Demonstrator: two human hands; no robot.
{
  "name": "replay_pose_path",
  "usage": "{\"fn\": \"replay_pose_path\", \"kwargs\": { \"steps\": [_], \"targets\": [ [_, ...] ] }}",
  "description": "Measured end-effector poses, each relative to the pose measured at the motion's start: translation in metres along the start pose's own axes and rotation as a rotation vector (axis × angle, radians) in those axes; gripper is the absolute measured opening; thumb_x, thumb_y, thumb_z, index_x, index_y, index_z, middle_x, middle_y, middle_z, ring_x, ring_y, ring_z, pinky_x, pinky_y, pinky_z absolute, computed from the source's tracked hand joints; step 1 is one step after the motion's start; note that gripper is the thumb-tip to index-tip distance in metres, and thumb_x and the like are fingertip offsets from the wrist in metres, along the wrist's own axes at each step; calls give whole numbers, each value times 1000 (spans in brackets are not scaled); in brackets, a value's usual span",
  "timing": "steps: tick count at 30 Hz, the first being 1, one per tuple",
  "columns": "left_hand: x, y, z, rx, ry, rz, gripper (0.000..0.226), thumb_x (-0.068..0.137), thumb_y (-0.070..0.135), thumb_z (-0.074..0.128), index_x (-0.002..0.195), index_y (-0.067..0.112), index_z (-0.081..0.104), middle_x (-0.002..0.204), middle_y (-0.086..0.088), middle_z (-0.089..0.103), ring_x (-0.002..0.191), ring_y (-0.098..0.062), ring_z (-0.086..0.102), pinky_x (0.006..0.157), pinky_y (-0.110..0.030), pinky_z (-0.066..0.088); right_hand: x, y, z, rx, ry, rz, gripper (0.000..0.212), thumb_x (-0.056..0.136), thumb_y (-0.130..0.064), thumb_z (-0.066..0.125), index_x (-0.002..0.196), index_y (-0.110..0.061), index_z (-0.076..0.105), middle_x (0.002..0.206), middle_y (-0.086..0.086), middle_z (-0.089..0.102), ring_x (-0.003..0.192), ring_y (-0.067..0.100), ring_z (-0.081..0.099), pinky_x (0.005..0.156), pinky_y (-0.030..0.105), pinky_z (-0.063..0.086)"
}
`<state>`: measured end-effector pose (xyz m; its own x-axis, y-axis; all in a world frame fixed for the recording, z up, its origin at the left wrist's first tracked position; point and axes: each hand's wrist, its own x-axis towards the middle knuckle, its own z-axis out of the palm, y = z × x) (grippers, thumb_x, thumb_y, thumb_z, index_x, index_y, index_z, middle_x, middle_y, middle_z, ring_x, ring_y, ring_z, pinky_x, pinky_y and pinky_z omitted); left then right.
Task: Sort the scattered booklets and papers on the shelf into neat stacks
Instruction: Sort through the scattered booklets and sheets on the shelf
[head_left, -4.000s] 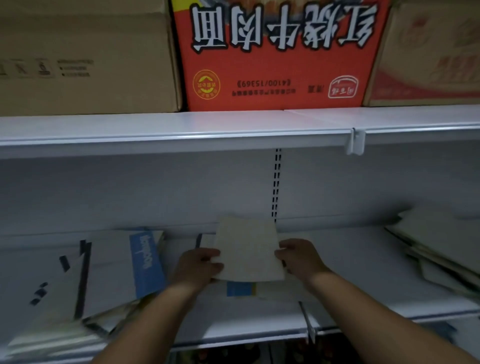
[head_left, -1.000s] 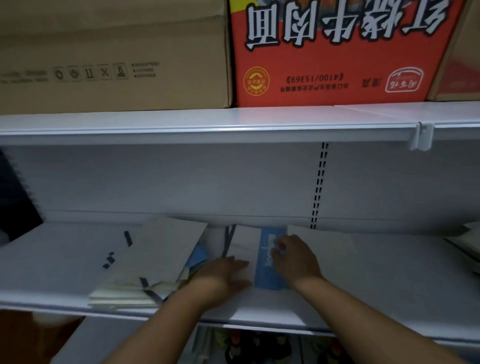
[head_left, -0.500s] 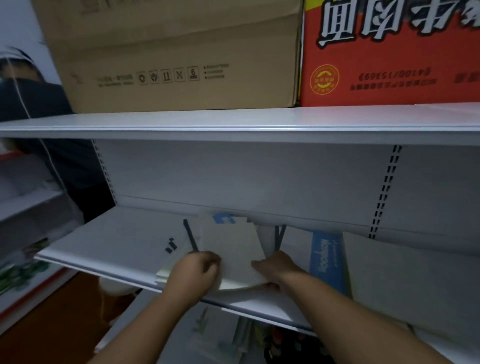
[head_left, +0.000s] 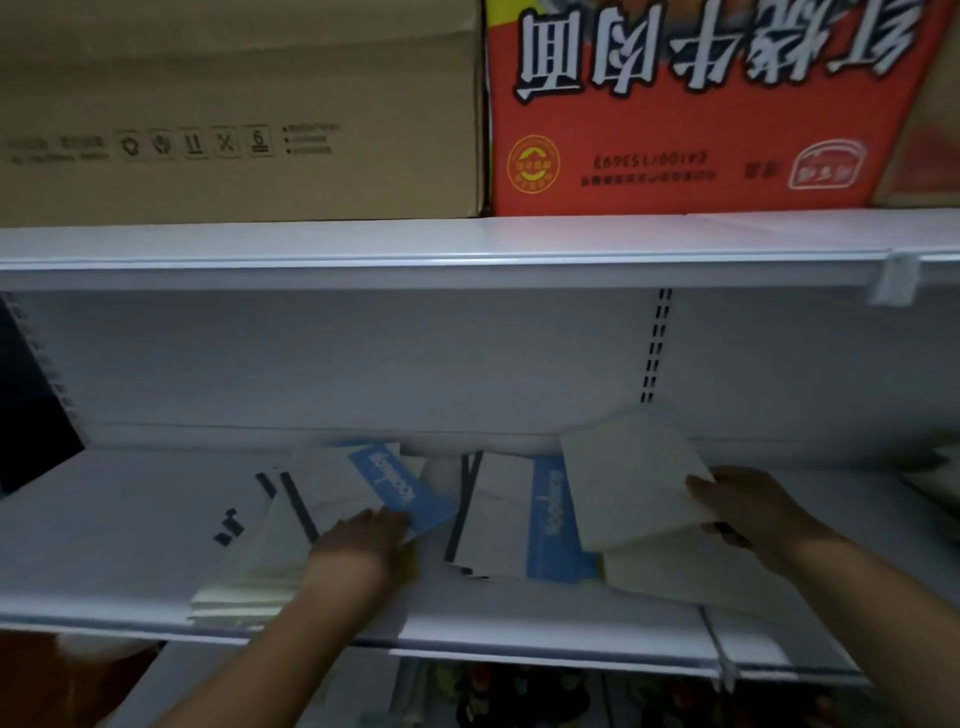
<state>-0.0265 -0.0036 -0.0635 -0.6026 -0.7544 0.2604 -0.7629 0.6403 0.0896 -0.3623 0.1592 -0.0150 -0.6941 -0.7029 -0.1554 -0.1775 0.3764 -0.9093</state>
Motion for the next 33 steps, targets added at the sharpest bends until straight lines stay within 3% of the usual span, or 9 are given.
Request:
{"fn": "replay_pose_path", "kwargs": {
  "steps": [2,7,9,13,17,23,26,28,33],
  "targets": [
    [3,2,6,-7,153,111,47,58,26,56,105,19,56,84,-9,76,64,-22,73,42,-26,55,-2,17,-19,-1,62,50,24,92,-20,55,103,0,61,75,11,59,57,23,55,50,24,32],
    [20,41,13,-276,-21,189,43,99,24,34,142,26,34,145,15,27,136,-10,35,103,-10,19,-3,44,-32,-146,108,120,41,88,-32,59,113,0,62,103,15,65,78,27,64,56,24,53],
    [23,59,10,-304,-31,186,47,96,20,31,143,24,32,147,13,28,134,-8,38,101,-9,23,-1,54,-35,-411,105,149,56,87,-43,56,125,-2,55,127,15,59,105,29,60,85,27,51],
    [37,81,10,-182,150,313,65,64,-4,50,125,18,59,126,-1,61,106,-17,66,84,-24,52,-8,54,-36,-738,44,190,61,87,-54,47,126,-7,53,130,8,56,110,23,57,82,26,44],
    [40,104,25,-133,-326,210,63,95,41,41,148,28,8,159,1,3,146,-17,6,117,-29,6,-8,40,-27,-835,92,109,53,89,-45,48,132,-14,45,136,7,48,118,23,52,90,28,44],
    [19,42,12,104,-408,67,89,84,53,53,149,25,-1,159,-2,-6,146,-21,-5,119,-40,-2,-11,4,32,-719,81,-187,33,91,-33,50,120,-18,56,122,6,57,107,21,56,79,23,41],
    [0,21,0,71,-93,230,52,89,32,43,138,13,42,145,-5,43,132,-14,44,107,-22,32,-21,-17,81,-602,-44,-313,21,91,-27,50,89,-15,66,93,1,66,85,18,60,65,21,40],
    [-10,13,-8,29,67,270,40,70,28,50,103,22,72,96,4,75,80,-7,72,66,-13,53,-31,-32,115,-439,-190,-268,35,92,-32,48,71,-11,67,67,-1,63,62,13,57,54,19,40],
    [-38,4,-20,-115,172,126,54,51,19,65,105,25,66,87,4,76,65,-11,71,50,-17,51,-48,-57,168,-127,-497,136,73,85,-66,36,95,1,65,67,16,72,49,21,61,46,20,43]
  ]
}}
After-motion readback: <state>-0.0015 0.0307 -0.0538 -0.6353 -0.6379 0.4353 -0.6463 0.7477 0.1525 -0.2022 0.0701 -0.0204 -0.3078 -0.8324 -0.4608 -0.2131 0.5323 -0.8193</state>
